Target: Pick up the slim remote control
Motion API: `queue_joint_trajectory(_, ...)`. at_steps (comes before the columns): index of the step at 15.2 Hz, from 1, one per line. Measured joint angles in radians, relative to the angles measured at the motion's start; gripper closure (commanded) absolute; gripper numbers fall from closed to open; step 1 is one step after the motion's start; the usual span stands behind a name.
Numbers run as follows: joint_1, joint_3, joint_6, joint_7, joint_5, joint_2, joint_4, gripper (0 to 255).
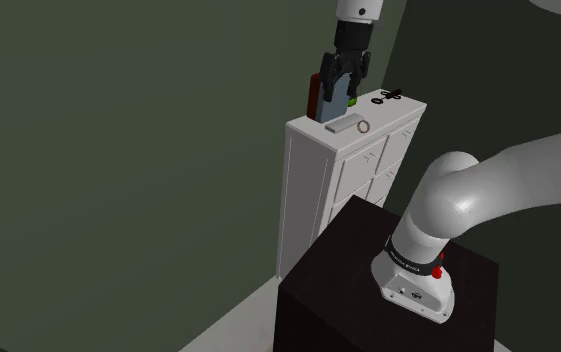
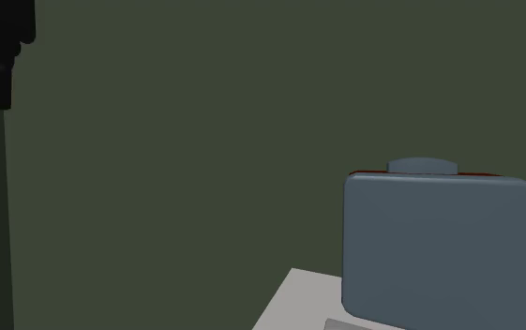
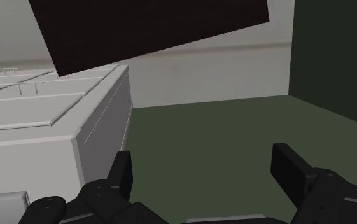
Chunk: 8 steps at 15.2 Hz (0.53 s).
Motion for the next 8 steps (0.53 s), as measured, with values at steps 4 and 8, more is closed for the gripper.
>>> queue_joint_trajectory(4, -0.027, -0.004, 0.049, 0.045, -0.004, 0.060, 0.011, 0)
queue_joint_trajectory(8, -0.079, -0.027, 0.145, 0.117, -0.020, 0.160, 0.017, 0)
